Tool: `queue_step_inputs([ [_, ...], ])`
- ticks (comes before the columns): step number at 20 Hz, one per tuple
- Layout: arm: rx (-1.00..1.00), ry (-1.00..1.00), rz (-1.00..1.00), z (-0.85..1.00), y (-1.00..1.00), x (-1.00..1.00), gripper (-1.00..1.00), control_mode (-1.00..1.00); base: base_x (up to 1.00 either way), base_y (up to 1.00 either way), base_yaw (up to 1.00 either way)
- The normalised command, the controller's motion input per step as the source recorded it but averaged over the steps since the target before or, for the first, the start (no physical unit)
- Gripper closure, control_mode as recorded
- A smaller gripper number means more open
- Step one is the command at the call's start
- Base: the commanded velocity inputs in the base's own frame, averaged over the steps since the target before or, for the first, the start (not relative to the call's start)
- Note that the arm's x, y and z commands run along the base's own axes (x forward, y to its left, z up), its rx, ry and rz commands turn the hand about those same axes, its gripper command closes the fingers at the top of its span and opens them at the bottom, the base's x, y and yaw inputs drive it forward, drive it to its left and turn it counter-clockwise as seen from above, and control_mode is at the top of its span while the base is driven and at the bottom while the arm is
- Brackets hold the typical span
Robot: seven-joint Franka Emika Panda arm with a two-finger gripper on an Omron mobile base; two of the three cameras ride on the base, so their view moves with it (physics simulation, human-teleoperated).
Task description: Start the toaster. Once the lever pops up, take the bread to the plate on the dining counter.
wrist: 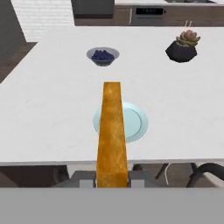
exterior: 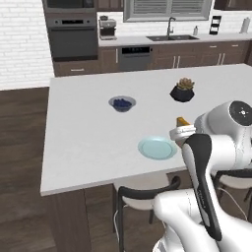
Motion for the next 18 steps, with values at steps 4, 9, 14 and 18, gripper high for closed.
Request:
queue_step_inputs([
  [4, 0.00, 0.00, 0.00, 0.00, 0.00, 0.00, 1.00, 1.00, 0.55, 0.00, -0.04],
  [9, 0.00, 0.00, 0.00, -0.01, 0.00, 0.16, 1.00, -1.00, 0.27, 0.00, -0.01],
  [14, 0.05, 0.00, 0.00, -0.11, -0.14, 0.70, 1.00, -1.00, 0.00, 0.00, 0.00],
  [18, 0.09, 0.00, 0.00, -0.23, -0.22, 0.82, 1.00, -1.00, 0.00, 0.00, 0.00],
])
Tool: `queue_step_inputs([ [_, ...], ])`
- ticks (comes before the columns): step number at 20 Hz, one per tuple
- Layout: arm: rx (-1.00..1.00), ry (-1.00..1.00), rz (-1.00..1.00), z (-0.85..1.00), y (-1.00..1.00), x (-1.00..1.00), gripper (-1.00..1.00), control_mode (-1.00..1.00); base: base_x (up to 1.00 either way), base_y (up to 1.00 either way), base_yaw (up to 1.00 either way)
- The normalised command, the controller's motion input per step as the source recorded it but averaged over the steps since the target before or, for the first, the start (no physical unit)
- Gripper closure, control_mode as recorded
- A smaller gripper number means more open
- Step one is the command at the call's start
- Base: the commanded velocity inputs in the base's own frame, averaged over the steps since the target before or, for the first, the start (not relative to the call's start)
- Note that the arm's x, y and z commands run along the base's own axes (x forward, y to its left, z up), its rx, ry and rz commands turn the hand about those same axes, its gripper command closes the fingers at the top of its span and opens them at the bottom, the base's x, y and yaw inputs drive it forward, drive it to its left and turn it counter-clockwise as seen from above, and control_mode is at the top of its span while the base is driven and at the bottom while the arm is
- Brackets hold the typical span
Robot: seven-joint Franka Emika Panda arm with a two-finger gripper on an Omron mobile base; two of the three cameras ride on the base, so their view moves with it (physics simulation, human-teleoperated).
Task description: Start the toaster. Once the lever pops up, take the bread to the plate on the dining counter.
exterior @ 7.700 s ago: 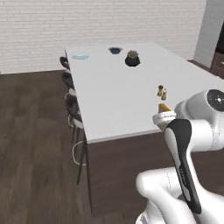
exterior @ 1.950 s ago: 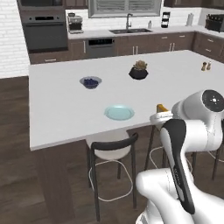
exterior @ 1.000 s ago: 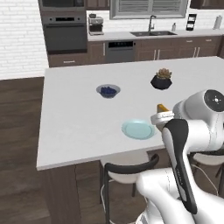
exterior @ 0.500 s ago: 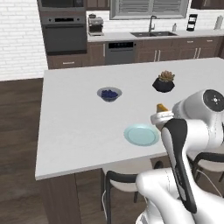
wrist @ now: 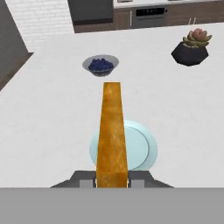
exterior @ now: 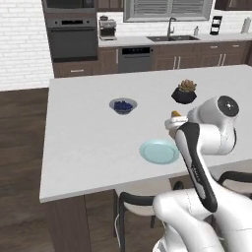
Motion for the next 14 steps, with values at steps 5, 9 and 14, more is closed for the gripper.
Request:
queue_step_inputs([
  [5, 0.04, 0.00, 0.00, -0.33, -0.03, 0.60, 1.00, -1.00, 0.00, 0.00, 0.00],
  [9, 0.03, 0.00, 0.00, -0.37, 0.00, 0.46, 1.00, -1.00, 0.00, 0.00, 0.00],
  [14, 0.06, 0.01, 0.00, -0.44, 0.00, 0.60, 1.00, -1.00, 0.00, 0.00, 0.00],
])
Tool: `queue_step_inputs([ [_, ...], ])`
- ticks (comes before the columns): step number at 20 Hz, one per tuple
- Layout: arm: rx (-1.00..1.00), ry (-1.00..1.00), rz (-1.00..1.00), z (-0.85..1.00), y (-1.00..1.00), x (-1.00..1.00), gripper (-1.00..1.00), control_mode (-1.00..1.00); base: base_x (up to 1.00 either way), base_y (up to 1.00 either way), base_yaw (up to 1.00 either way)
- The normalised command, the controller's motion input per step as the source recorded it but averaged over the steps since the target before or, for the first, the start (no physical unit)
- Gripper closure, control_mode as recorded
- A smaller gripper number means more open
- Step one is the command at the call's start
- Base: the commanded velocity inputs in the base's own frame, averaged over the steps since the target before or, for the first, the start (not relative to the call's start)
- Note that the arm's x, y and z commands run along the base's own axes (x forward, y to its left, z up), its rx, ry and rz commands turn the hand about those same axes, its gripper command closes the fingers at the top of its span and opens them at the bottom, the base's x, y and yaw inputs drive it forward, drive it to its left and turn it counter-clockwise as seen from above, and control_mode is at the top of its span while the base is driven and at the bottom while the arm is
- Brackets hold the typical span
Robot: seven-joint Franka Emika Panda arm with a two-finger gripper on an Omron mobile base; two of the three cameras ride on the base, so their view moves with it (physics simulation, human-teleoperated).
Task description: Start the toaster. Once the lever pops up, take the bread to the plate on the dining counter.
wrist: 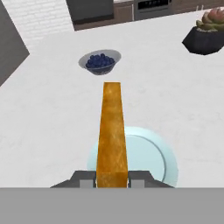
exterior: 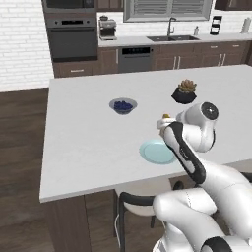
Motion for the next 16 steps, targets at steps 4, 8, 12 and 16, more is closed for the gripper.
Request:
queue_step_inputs([
  [4, 0.10, 0.00, 0.00, -0.40, 0.00, 0.61, 1.00, -1.00, 0.00, 0.00, 0.00],
  [8, 0.15, 0.02, 0.00, -0.40, -0.12, 0.57, 1.00, -1.00, 0.00, 0.00, 0.00],
  [12, 0.13, 0.12, 0.00, -0.26, -0.08, 0.31, 1.00, -1.00, 0.00, 0.00, 0.00],
  [16, 0.08, 0.22, 0.00, -0.20, -0.01, 0.18, 1.00, -1.00, 0.00, 0.00, 0.00],
])
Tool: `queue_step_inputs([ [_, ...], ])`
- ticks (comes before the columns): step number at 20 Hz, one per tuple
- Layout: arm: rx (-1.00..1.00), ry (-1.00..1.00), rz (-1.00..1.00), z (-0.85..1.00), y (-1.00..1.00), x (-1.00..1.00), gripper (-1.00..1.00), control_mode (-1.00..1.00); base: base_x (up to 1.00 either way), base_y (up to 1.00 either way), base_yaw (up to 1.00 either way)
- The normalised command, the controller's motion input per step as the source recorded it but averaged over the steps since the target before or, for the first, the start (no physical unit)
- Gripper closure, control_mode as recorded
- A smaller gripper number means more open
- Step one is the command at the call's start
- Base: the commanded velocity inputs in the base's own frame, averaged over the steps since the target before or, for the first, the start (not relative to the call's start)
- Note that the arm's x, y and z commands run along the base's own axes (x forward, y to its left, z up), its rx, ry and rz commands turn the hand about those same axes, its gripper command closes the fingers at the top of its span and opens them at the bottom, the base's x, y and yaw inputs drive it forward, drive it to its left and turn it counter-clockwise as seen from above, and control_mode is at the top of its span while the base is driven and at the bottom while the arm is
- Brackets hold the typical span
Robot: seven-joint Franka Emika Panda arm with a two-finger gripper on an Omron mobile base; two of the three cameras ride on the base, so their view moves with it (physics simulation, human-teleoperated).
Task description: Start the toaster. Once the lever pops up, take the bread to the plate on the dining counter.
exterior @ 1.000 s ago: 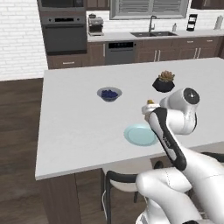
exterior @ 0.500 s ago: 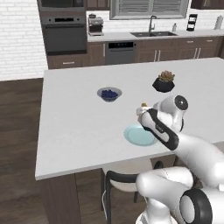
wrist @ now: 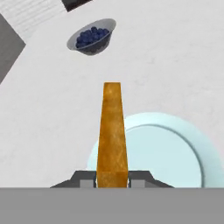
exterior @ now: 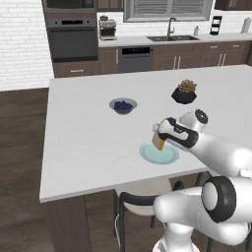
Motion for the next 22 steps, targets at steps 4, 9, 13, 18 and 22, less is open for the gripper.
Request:
queue_step_inputs([
  [4, 0.06, 0.15, 0.00, -0.31, 0.00, 0.29, 1.00, -1.00, 0.00, 0.00, 0.00],
  [9, 0.05, -0.02, 0.00, -0.43, 0.00, 0.31, 1.00, -1.00, 0.00, 0.00, 0.00],
  [13, 0.03, -0.02, 0.00, -0.36, 0.05, 0.35, 1.00, -1.00, 0.00, 0.00, 0.00],
  [18, 0.00, 0.01, 0.00, -0.22, 0.00, 0.15, 1.00, -1.00, 0.00, 0.00, 0.00],
  [22, 0.01, 0.00, 0.00, -0.11, 0.00, 0.01, 1.00, -1.00, 0.00, 0.00, 0.00],
])
